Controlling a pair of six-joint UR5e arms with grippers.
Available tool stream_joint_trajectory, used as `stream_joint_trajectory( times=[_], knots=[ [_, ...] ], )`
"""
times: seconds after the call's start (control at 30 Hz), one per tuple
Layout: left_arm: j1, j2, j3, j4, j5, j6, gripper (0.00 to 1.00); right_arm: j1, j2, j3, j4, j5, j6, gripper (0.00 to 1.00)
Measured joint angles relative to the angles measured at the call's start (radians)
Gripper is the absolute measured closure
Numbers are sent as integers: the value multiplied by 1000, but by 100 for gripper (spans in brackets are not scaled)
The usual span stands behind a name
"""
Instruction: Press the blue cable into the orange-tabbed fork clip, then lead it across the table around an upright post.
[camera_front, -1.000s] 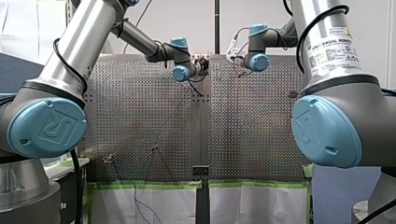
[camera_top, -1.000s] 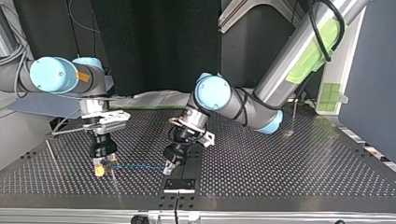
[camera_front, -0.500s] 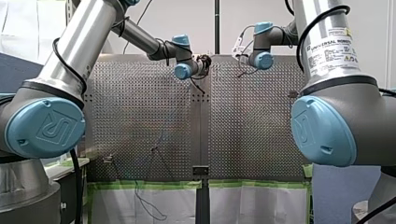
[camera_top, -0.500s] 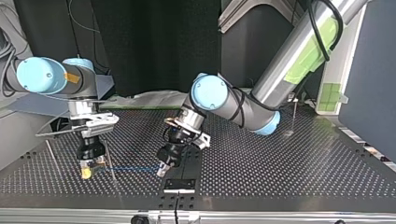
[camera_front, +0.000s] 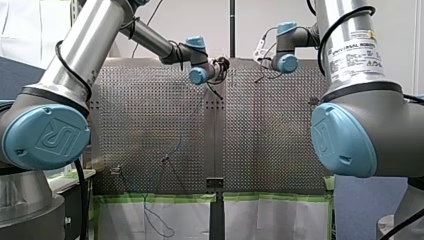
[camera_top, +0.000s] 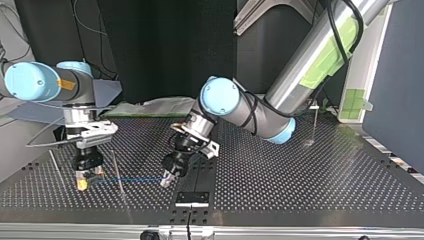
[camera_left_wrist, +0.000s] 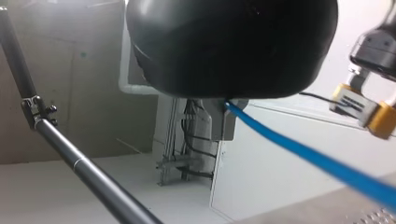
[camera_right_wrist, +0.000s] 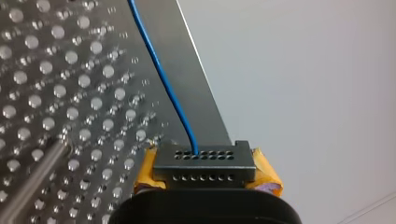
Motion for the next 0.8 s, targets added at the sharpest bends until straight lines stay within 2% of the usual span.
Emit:
stream_joint_trajectory(
  times=[0.4, 0.6, 0.8],
  knots=[
    [-26, -17, 36, -9, 11, -21, 100, -31, -2, 0, 35, 9, -1, 100],
    [-46, -65, 75, -61, -8, 24, 100, -47, -2, 4, 46, 16, -4, 100],
    [-45, -79, 81, -73, -16, 40, 100, -68, -1, 10, 49, 30, -7, 100]
  ],
)
